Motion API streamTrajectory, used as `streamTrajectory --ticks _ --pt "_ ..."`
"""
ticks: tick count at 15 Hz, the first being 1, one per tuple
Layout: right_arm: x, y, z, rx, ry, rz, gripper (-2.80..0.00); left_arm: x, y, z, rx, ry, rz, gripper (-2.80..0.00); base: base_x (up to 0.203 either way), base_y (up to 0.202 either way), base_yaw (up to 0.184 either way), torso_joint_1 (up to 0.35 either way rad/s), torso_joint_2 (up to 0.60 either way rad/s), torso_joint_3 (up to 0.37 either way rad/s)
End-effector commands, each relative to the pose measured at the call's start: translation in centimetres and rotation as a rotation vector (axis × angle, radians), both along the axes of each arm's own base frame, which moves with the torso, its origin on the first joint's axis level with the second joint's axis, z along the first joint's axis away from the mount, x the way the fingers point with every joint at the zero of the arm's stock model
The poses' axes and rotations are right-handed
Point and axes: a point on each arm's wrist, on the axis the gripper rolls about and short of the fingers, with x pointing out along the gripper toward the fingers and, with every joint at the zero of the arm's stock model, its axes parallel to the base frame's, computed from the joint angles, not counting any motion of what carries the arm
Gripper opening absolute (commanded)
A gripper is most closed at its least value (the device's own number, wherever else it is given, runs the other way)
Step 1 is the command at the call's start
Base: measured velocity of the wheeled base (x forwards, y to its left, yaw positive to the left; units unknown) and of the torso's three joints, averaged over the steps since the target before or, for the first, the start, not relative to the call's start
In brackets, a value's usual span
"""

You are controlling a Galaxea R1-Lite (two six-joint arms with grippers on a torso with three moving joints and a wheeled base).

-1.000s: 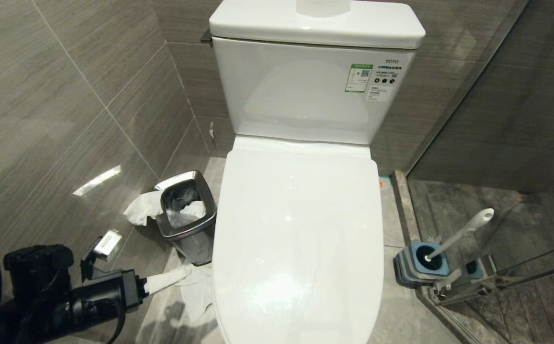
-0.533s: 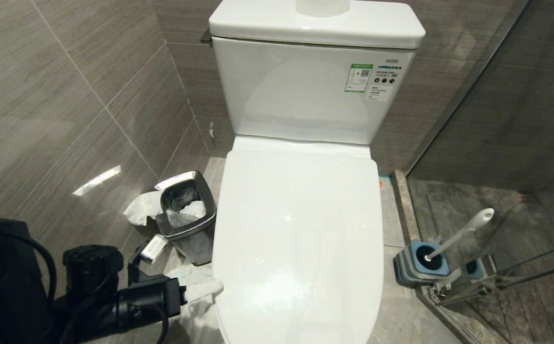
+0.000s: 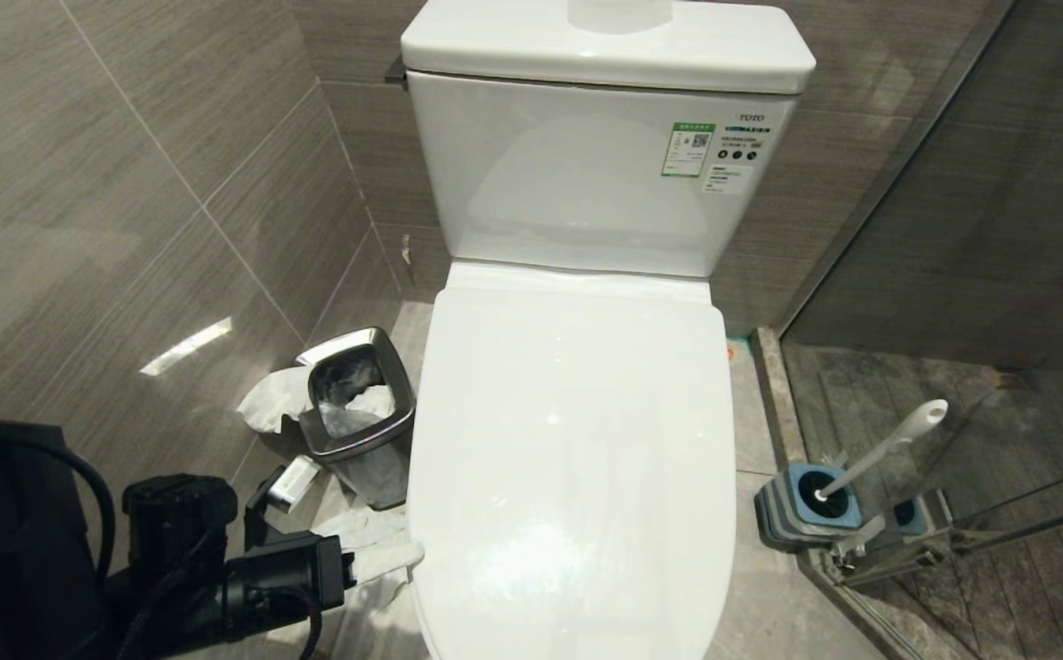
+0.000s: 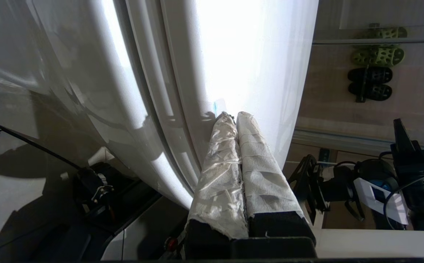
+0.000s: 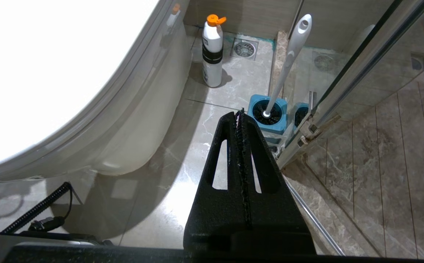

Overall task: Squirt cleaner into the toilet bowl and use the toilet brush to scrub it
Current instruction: Use the left hand to lift the toilet lid slightly

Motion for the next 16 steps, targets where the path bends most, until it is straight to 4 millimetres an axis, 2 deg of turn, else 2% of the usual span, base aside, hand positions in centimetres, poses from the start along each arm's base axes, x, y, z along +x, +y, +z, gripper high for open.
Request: streamTrajectory --ticks 1,2,7,13,16 --pt "0.0 0.0 0.0 0.0 0.0 0.001 -2.8 -0.1 0.0 0.0 -0.005 0.005 -0.002 -2.8 0.0 0.0 0.0 0.0 0.0 0.0" --pt "0.0 0.0 0.0 0.0 -0.001 0.001 -2.8 -0.2 0.1 -0.1 -0.005 0.01 -0.003 0.0 0.0 0.0 0.0 0.0 0.0 0.0" --pt "0.0 0.0 0.0 0.0 0.0 0.001 -2.8 -0.1 0.8 0.5 -0.038 -0.009 -0.027 0.0 0.0 0.0 0.0 0.0 0.0 0.0" --pt "0.0 0.0 0.0 0.0 0.0 0.001 -2.8 0.2 4.8 1.0 -0.099 -0.037 0.006 0.0 0.0 0.0 0.0 0.0 0.0 0.0" --pt "0.0 0.0 0.0 0.0 0.0 0.001 -2.8 0.1 4.7 0.7 -0.11 -0.021 -0.018 0.0 0.0 0.0 0.0 0.0 0.0 0.0"
